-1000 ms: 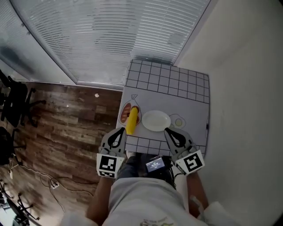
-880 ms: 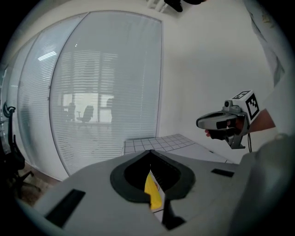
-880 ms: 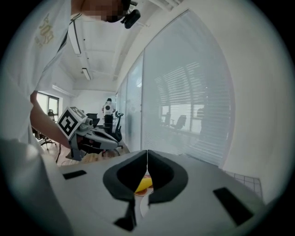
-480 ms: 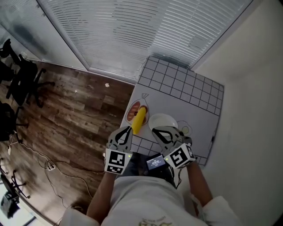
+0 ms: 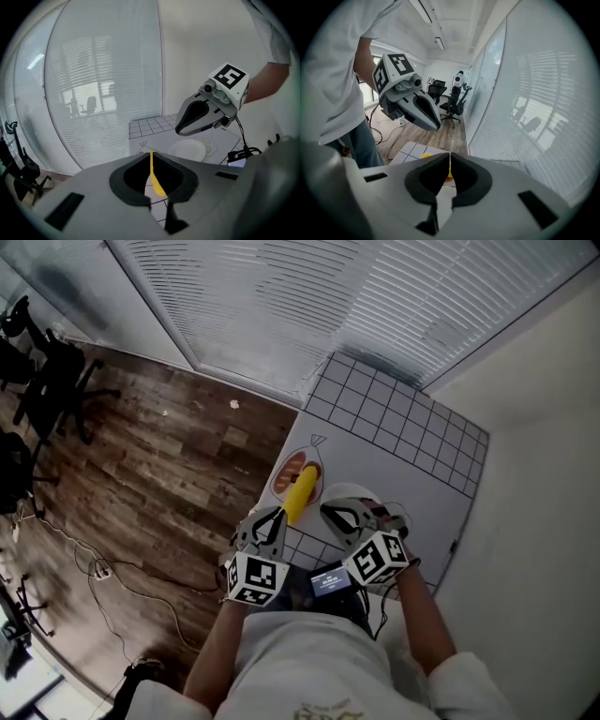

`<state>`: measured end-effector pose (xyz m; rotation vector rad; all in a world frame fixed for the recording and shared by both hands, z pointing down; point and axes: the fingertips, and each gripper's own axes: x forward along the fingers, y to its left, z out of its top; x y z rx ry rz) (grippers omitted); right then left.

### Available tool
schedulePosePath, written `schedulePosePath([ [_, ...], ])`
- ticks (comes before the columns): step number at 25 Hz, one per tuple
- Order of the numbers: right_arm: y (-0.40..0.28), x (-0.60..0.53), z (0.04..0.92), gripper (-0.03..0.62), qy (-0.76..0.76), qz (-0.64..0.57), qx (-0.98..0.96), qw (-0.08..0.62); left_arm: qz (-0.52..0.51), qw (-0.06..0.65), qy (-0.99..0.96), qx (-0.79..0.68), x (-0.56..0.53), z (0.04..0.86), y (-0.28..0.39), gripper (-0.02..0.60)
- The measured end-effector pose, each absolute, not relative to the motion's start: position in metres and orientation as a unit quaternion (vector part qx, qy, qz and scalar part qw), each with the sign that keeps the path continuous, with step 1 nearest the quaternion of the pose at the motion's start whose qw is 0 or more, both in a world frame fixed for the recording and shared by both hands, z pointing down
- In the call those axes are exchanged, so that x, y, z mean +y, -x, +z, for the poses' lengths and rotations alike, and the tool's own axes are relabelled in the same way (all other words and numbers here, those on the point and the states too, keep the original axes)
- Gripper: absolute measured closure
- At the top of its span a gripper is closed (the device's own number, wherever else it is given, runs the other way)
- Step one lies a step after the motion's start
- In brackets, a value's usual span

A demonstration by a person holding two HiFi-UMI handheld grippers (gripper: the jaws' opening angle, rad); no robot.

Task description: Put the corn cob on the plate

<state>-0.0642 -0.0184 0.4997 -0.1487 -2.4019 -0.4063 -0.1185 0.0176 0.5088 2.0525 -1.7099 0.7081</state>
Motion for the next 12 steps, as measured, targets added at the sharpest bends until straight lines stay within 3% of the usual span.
schedulePosePath([
  [3, 0.07, -0.025, 0.51, 0.585, 0.07, -0.155, -0.919, 0.357, 0.259, 0.199, -0.731, -0.599, 0.014, 0.519, 0.117, 0.571],
  [5, 0.073, -0.027, 0.519, 0.534, 0.081, -0.154, -0.914, 0.367, 0.26, 0.205, -0.735, -0.592, 0.011, 0.523, 0.115, 0.563],
  [12, 0.075, -0.023, 0.552, 0.456, 0.134, -0.162, -0.892, 0.4, 0.287, 0.239, -0.744, -0.554, 0.006, 0.551, 0.1, 0.433],
])
